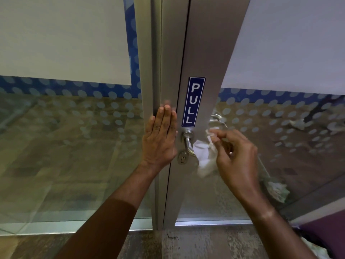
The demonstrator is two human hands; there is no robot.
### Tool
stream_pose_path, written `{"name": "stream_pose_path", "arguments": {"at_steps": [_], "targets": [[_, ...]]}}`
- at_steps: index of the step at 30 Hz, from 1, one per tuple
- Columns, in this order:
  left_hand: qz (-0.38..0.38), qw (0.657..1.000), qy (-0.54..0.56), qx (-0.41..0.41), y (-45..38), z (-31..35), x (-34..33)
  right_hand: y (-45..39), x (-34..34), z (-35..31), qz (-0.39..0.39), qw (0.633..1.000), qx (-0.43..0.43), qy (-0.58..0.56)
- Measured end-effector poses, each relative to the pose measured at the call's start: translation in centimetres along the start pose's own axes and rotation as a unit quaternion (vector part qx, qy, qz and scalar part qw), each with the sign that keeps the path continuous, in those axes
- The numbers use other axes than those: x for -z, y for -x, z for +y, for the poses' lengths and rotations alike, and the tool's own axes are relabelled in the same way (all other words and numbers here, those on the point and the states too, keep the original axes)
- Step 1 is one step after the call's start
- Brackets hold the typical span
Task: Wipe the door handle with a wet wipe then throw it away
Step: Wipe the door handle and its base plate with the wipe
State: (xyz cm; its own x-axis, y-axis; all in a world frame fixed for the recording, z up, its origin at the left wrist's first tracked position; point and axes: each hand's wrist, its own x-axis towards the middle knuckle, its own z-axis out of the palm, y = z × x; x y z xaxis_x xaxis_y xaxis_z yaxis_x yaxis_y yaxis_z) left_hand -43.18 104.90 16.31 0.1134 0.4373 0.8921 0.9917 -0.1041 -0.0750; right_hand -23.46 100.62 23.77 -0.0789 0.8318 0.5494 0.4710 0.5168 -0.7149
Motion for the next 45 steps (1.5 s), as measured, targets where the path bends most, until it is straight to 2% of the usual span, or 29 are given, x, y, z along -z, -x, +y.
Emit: {"name": "stream_pose_path", "arguments": {"at_steps": [6,10,15,18,22,26,36,38,41,43,45], "targets": [[-0.005,1.000,0.004,-0.004,0.2,0.0,0.0,5.2,-2.4,1.0,-0.069,0.997,0.013,0.010],[-0.014,1.000,0.004,-0.015,0.3,-0.4,0.3,7.1,-4.1,1.8,-0.132,0.983,0.105,0.076],[-0.023,0.999,0.015,-0.034,0.5,-0.9,0.5,4.1,-5.3,1.0,-0.043,0.957,0.197,0.210],[-0.033,0.999,0.013,-0.034,0.4,-1.0,0.6,1.8,-6.0,0.4,-0.042,0.927,0.222,0.299],[-0.049,0.998,0.028,-0.039,0.6,-1.0,0.9,0.1,-7.3,0.1,-0.049,0.900,0.214,0.376],[-0.062,0.997,0.028,-0.033,0.4,-0.9,1.3,-0.4,-8.0,0.1,-0.059,0.885,0.202,0.415],[-0.072,0.997,0.001,-0.036,0.4,-1.0,1.4,0.0,-8.1,0.9,-0.093,0.848,0.270,0.447],[-0.072,0.997,0.007,-0.038,0.3,-1.0,1.3,0.8,-7.8,1.4,-0.087,0.858,0.288,0.417],[-0.071,0.997,0.012,-0.038,0.4,-1.0,1.0,3.7,-7.1,2.6,-0.034,0.894,0.289,0.341],[-0.048,0.998,0.002,-0.038,0.5,-1.0,0.6,6.5,-6.8,3.6,-0.014,0.937,0.239,0.254],[-0.033,0.999,-0.005,-0.038,0.5,-1.1,0.5,8.5,-6.7,4.5,0.002,0.980,0.134,0.149]]}}
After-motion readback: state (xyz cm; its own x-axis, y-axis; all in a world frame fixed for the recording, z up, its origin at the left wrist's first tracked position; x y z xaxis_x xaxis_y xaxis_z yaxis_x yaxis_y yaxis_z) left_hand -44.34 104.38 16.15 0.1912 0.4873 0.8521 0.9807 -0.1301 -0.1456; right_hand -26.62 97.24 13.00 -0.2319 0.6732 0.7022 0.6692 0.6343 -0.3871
